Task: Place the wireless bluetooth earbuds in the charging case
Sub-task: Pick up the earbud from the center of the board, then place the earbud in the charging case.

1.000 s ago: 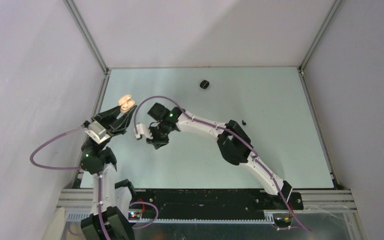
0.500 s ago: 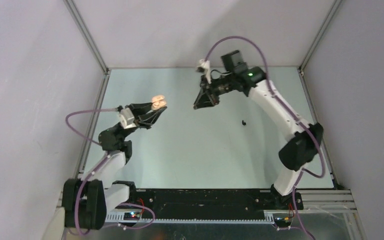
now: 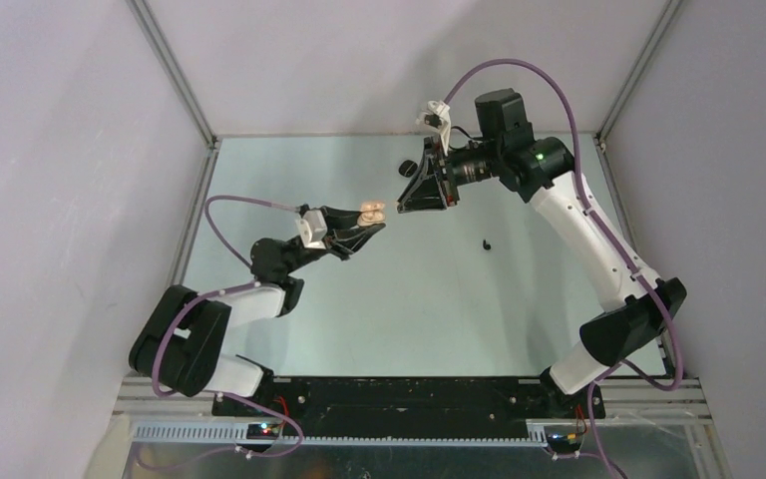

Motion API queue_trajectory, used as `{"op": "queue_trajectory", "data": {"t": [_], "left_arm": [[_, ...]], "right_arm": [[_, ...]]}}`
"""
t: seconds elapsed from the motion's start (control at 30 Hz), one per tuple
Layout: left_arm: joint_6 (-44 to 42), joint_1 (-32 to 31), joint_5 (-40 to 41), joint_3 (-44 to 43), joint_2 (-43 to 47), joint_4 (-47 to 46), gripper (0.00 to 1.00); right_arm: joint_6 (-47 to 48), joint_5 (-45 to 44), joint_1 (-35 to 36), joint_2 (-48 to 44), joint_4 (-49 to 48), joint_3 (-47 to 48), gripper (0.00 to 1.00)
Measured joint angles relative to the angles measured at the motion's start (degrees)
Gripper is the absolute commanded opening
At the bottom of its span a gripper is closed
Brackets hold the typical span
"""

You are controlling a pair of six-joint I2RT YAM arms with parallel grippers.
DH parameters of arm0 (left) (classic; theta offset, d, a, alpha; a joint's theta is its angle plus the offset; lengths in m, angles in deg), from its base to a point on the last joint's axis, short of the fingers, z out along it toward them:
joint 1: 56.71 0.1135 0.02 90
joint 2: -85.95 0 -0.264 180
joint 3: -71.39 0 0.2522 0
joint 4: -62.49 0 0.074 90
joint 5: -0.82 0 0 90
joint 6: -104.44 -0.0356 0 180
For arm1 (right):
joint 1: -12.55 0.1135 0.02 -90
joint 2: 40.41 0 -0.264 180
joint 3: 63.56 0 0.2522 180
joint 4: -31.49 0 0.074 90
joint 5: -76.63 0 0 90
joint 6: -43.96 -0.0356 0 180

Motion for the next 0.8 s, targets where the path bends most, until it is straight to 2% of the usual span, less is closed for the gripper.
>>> {"op": "queue_trajectory", "data": {"t": [0.43, 0.8], "left_arm": [[2.4, -1.4, 2.6, 0.0, 0.0, -1.1, 0.10], [2.8, -2.0, -2.9, 0.0, 0.3, -1.1, 0.10]], "right_arm": [[-10.4, 6.4, 0.7, 1.7, -7.2, -2.6, 0.19], [-12.6, 6.9, 3.1, 4.5, -8.9, -3.3, 0.19]]}}
